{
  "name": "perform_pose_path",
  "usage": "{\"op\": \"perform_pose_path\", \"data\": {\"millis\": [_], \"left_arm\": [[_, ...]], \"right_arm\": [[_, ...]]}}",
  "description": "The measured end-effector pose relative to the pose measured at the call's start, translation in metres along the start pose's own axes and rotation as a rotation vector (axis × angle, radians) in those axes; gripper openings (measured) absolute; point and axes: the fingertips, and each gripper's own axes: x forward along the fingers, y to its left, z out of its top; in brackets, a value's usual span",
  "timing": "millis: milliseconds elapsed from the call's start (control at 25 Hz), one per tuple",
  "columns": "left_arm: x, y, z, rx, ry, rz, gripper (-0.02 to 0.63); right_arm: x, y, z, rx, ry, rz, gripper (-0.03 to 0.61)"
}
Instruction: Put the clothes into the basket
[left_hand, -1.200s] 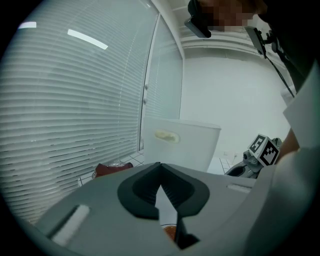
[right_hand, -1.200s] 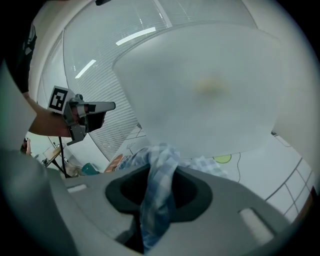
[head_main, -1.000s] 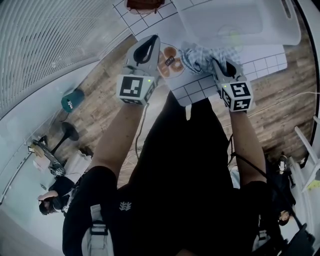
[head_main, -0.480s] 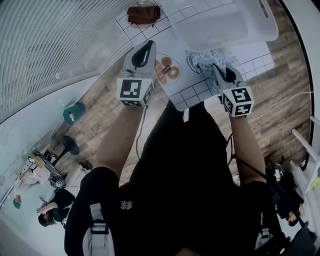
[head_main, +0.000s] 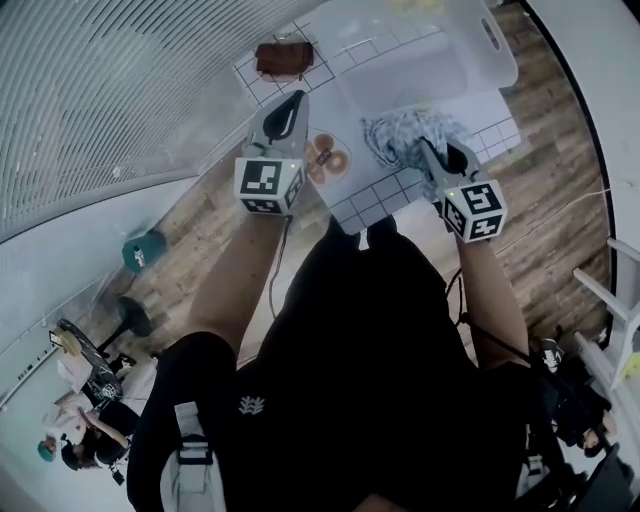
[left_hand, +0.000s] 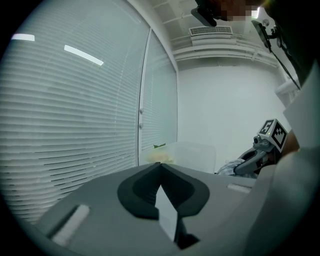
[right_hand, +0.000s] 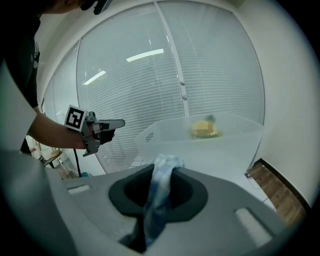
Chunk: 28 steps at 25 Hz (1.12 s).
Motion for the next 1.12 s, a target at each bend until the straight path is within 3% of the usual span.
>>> {"op": "perform_pose_path", "data": {"millis": [440,1120], "left_arm": [[-0.006,0.002,0.038,-0.009,-0.059,0.022,0.008],[0.005,0.011,0.089,0.006,-0.145,0.024,0.008]], "right_arm": [[-0.033,0.004,0.058,-0.084,-0.085,-0.014,0.054],[-0.051,-0.005,0.148,-0.096,-0.212,-0.007,0.054]]}}
